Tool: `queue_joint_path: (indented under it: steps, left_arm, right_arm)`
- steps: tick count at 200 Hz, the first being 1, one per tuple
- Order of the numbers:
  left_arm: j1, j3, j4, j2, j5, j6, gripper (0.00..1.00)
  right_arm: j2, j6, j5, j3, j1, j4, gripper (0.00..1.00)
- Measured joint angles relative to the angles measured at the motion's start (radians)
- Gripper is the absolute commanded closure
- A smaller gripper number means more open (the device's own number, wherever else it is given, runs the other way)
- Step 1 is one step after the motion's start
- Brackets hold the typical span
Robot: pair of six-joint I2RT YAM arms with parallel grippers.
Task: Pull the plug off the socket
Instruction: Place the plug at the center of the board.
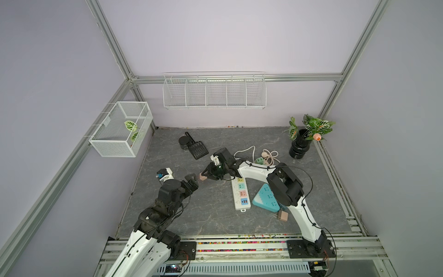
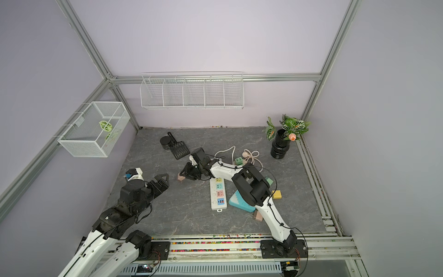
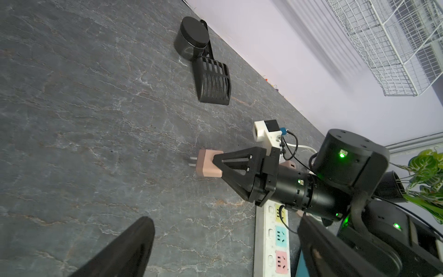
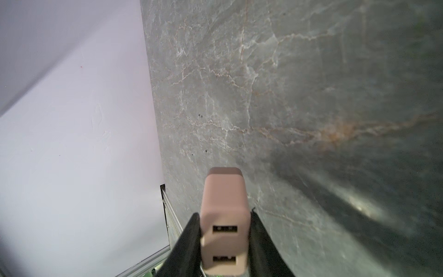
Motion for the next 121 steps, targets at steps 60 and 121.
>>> queue_joint_path:
  steps: [60, 121]
  left_arm:
    - [0.000, -0.011, -0.014, -0.013, 0.001, -0.018, 0.01]
    - [0.000, -0.032, 0.021, -0.040, 0.028, -0.027, 0.01]
  right_arm:
    - [0.143, -0.004, 0.010, 0.254, 0.003, -0.177, 0.49]
    - [0.093, -0.176, 0.105, 0.320, 0.006, -0.418, 0.48]
